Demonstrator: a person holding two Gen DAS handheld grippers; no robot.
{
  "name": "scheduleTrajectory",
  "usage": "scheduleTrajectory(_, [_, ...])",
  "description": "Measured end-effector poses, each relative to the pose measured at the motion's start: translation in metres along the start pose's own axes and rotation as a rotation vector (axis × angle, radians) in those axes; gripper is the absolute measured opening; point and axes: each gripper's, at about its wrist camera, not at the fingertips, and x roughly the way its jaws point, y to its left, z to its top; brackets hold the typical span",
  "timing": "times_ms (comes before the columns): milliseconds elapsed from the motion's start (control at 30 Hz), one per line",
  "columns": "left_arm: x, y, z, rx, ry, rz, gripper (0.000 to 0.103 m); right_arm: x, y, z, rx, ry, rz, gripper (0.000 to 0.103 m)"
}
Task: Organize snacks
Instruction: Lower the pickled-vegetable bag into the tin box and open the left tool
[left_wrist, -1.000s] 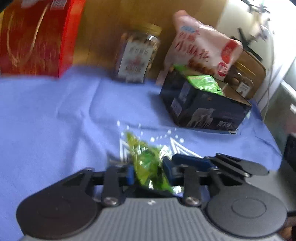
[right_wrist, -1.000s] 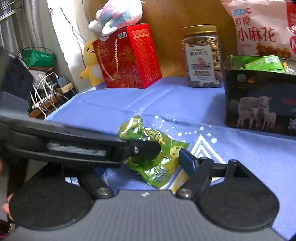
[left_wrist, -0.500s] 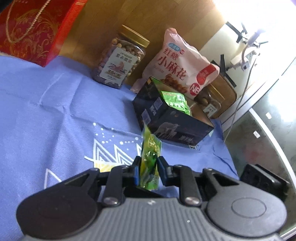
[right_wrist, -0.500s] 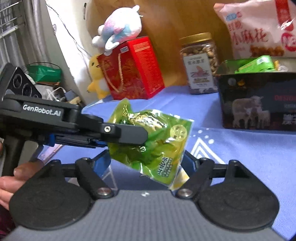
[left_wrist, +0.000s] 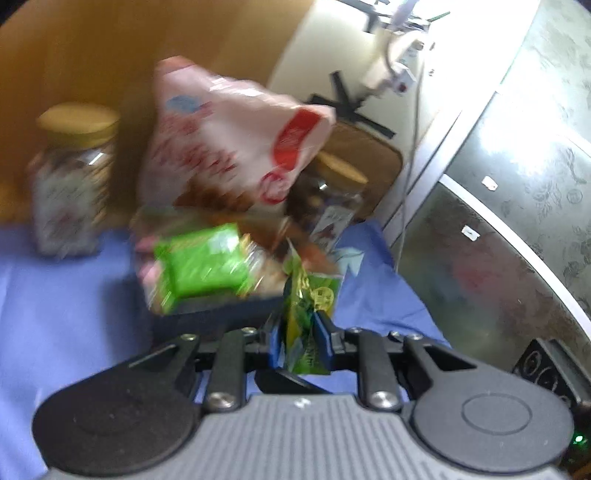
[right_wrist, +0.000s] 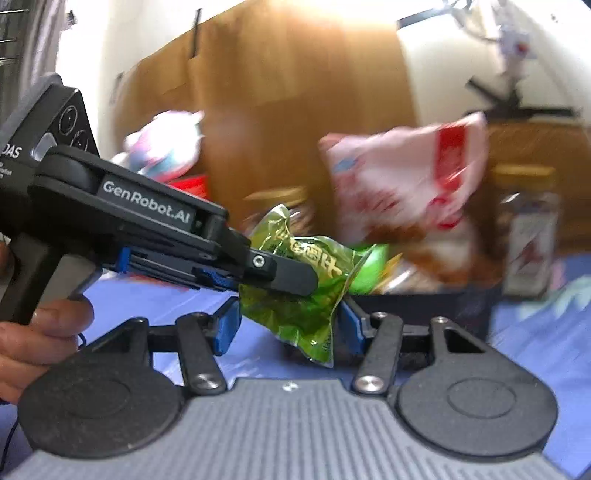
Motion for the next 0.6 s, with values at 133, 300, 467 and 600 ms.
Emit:
scheduleTrajectory(133, [0.041,-0.01,0.031,0.048,-0.006,0.018,0.021,0.018,-0.028,0.021,-0.057,-0.018,-0.082,0.06])
scheduleTrajectory(300, [0.089,-0.002,0.047,0.043,0.024,0.059,0.027,0.052,-0.052,0.025,-0.081,0.026,-0.151,0.062])
scheduleTrajectory(467, [0.116,0.003,0.05,0.061,0.028,0.144,0.041,0.067,-0.065,0.012,-0.08,0.036,-0.221,0.071])
scheduleTrajectory(600, [0.119,0.002,0.048,0.09,0.016,0.193,0.042,0.066,-0.066,0.006,-0.095,0.016,-0.232,0.074])
